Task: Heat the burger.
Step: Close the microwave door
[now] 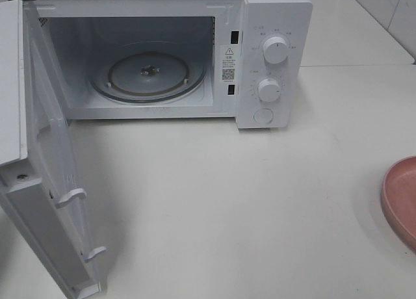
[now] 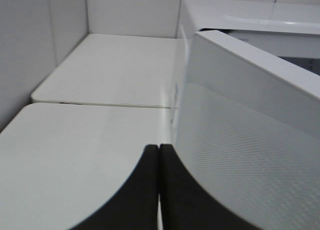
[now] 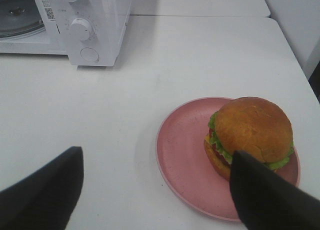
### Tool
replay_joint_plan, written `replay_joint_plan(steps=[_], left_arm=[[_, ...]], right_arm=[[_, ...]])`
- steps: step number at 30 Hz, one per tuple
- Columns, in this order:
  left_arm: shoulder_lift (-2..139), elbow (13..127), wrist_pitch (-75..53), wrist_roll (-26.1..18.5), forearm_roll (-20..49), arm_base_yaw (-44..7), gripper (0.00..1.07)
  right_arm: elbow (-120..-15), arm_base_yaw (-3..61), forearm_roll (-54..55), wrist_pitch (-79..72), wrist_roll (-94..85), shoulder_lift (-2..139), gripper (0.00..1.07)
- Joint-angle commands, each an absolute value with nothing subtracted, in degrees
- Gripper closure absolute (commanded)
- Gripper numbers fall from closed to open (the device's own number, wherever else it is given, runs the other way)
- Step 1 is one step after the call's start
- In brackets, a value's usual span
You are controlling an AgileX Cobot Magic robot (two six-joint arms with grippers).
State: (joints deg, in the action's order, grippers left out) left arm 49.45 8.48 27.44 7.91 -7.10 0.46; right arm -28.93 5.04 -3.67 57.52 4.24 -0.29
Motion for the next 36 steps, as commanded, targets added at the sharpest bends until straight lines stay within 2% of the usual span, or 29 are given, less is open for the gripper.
replay_joint_plan(steps=[1,2,4,7,9,18,23,26,27,28,30,36], left_arm=[[54.14,8.25,36.21,17.36,-19.54,-0.06,1.07],[54.14,8.25,36.21,17.36,-19.54,-0.06,1.07],[57.12,8.25,38.39,20.34,-24.87,-0.06,1.07],[58.1,8.25,38.96,21.31,-26.53,-0.06,1.07],[62.22,8.31,42.74,23.43,-31.46,-0.06,1.07],[69.1,8.82,49.85,23.66,-34.32,-0.06,1.07],[72.25,10.66,50.76,26.01,-37.13,-0.06,1.07],[74.89,11.75,51.74,25.84,-37.13,-2.23,1.07],[76.89,12.89,51.8,24.41,-37.01,-5.16,1.07],[76.89,12.89,51.8,24.41,-37.01,-5.16,1.07],[80.04,14.78,51.74,21.83,-33.69,-9.51,1.07],[82.51,17.65,52.37,18.85,-27.85,-15.41,1.07]], right_arm=[[-28.88,4.53,-3.84,57.58,3.9,-1.72,0.32],[-28.88,4.53,-3.84,57.58,3.9,-1.72,0.32],[-28.88,4.53,-3.84,57.58,3.9,-1.72,0.32],[-28.88,4.53,-3.84,57.58,3.9,-1.72,0.32],[-28.88,4.53,-3.84,57.58,3.9,-1.72,0.32],[-28.88,4.53,-3.84,57.58,3.9,-1.72,0.32],[-28.88,4.53,-3.84,57.58,3.9,-1.72,0.32],[-28.88,4.53,-3.84,57.58,3.9,-1.72,0.32],[-28.88,4.53,-3.84,57.58,3.9,-1.72,0.32],[-28.88,4.53,-3.84,57.58,3.9,-1.72,0.32],[-28.88,4.53,-3.84,57.58,3.9,-1.72,0.32],[-28.88,4.53,-3.84,57.58,3.9,-1.72,0.32]])
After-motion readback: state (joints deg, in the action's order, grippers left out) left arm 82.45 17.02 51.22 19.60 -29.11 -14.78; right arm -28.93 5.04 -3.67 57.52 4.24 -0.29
